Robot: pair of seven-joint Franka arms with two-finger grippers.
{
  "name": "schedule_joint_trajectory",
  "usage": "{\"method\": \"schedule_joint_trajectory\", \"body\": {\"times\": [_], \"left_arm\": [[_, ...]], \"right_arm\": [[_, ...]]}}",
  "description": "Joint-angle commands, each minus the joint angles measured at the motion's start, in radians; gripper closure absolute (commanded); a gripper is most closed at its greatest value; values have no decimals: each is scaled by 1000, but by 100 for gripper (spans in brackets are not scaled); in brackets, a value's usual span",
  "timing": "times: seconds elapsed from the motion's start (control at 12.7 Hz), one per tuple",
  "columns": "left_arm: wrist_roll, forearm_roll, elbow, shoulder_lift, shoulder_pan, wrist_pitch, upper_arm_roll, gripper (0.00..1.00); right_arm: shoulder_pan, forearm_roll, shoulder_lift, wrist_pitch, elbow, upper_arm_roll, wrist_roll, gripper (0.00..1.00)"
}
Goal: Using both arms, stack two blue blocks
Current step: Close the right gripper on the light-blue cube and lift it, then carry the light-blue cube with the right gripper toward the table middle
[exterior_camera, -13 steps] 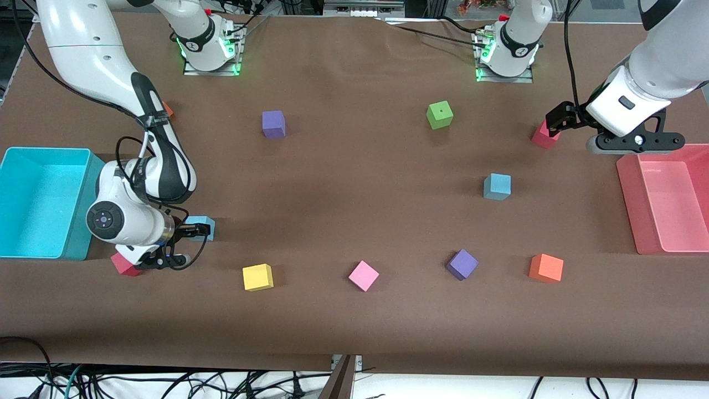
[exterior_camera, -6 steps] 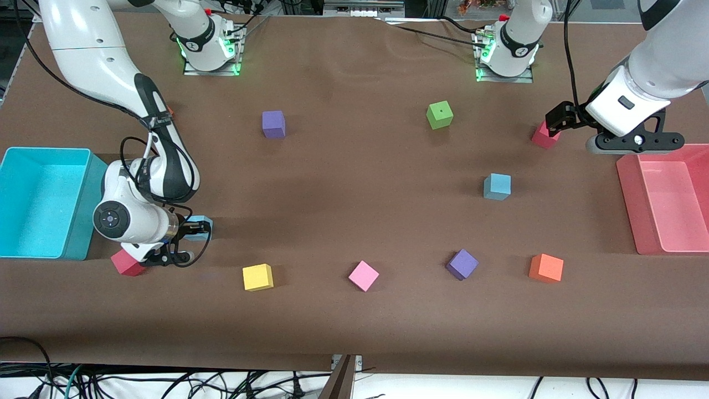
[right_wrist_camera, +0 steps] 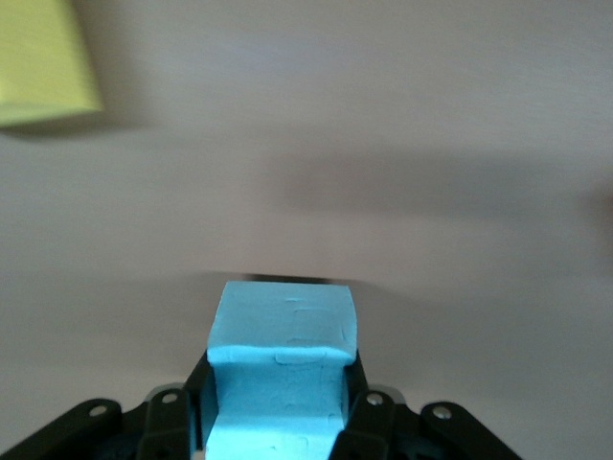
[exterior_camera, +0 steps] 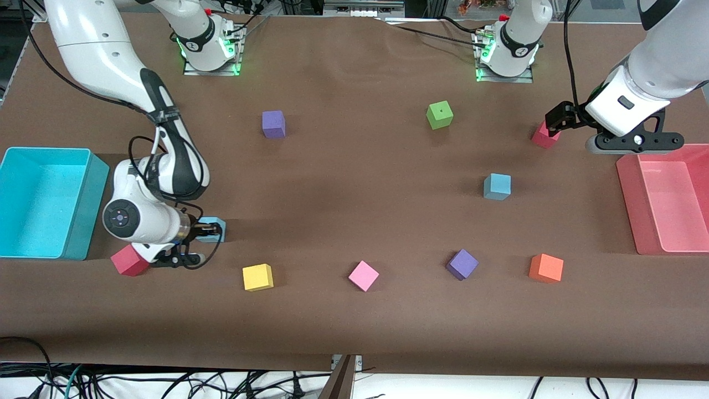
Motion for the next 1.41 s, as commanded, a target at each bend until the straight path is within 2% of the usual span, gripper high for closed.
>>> {"method": "schedule_joint_trajectory", "body": {"times": [0.0, 0.55, 0.71, 1.02, 1.33], "left_arm": [[11, 13, 10, -9, 1, -17, -1, 0], [17, 13, 10, -9, 2, -17, 0, 0], [17, 13, 10, -7, 2, -17, 0, 0], [20, 13, 8, -9, 4, -17, 6, 0], [20, 13, 7, -9, 4, -17, 5, 0]], "right_arm": [[106, 11, -12, -68, 78, 15, 134, 68], [387, 11, 8, -39, 147, 15, 503, 67], [450, 12, 38, 16, 163, 15, 607, 67], [554, 14, 113, 156, 170, 15, 745, 67], [606, 31, 146, 180, 169, 15, 788, 66]]}}
